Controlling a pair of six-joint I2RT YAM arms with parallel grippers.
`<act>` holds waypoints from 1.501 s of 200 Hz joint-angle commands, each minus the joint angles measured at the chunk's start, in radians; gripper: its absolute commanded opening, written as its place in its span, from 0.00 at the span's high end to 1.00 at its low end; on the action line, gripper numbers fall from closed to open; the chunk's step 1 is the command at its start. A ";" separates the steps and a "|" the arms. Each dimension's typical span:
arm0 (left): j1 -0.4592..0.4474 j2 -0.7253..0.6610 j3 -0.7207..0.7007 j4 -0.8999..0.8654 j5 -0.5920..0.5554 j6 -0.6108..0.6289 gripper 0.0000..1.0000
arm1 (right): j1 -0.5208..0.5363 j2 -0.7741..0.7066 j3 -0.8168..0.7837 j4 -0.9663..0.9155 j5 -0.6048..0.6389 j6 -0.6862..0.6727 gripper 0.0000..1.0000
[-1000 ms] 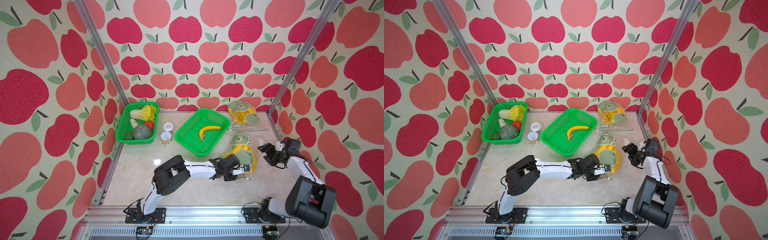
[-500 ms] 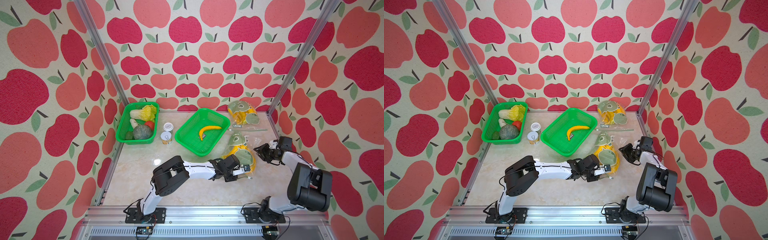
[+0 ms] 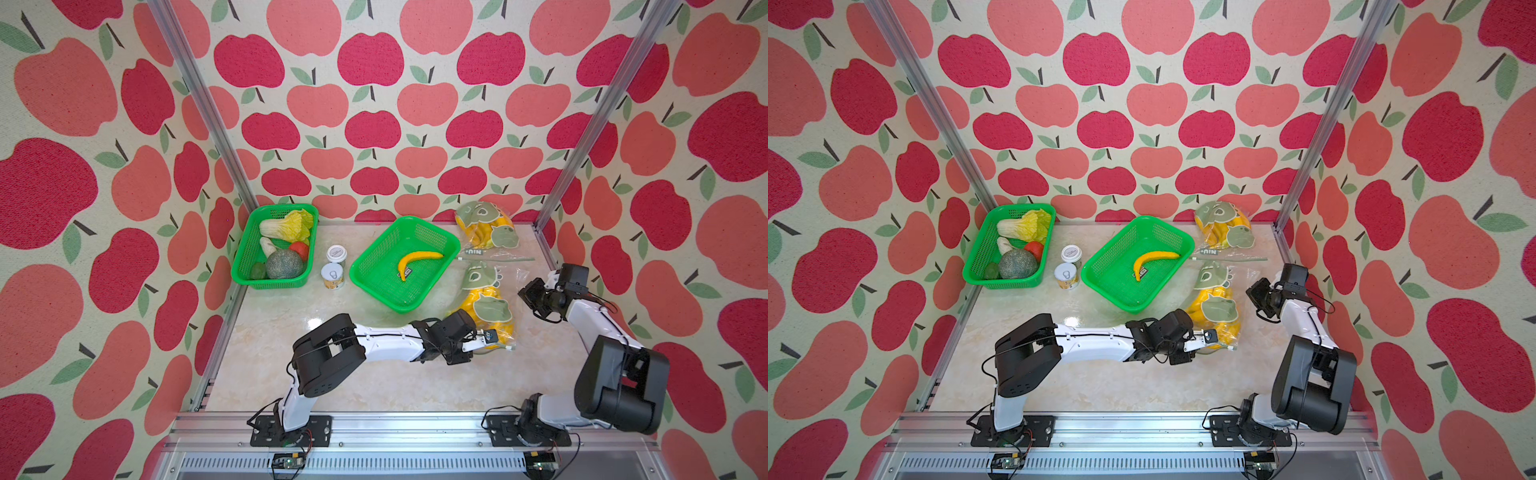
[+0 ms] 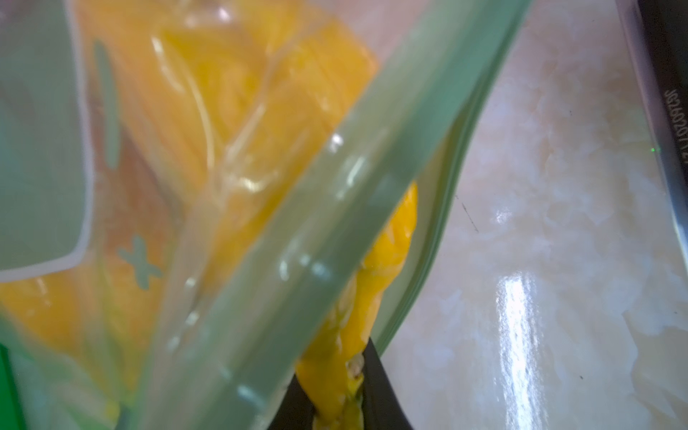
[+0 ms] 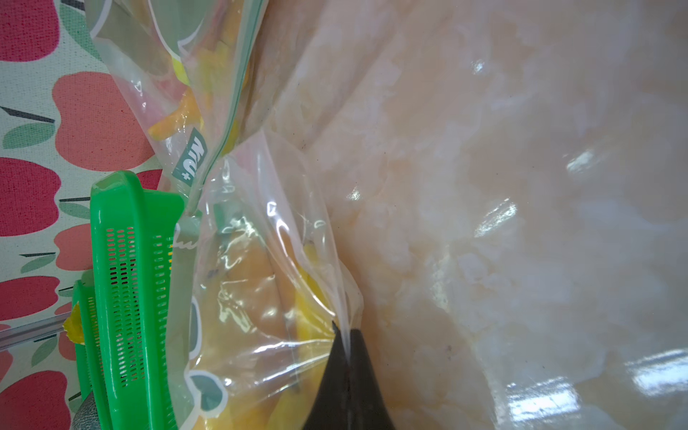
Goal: Open the zip-top bag and take out the banana
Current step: Pick up the banana from the zipper food storage bag.
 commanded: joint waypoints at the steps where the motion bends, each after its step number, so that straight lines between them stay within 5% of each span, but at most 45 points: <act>1: -0.017 -0.042 -0.033 -0.007 -0.037 -0.021 0.85 | -0.024 -0.013 0.034 -0.028 0.042 -0.015 1.00; 106: -0.122 -0.174 -0.189 -0.023 -0.145 -0.117 0.86 | -0.092 0.009 0.109 -0.047 -0.002 0.008 1.00; 197: -0.199 -0.455 -0.357 -0.178 -0.257 -0.286 0.87 | -0.113 0.022 0.094 -0.047 -0.018 0.014 1.00; 257: -0.190 -0.579 -0.278 -0.272 -0.302 -0.241 0.87 | -0.113 -0.003 0.065 -0.054 -0.023 0.002 1.00; 300: -0.089 -0.602 -0.114 -0.400 -0.285 -0.133 0.87 | -0.112 -0.027 0.042 -0.058 -0.020 -0.007 1.00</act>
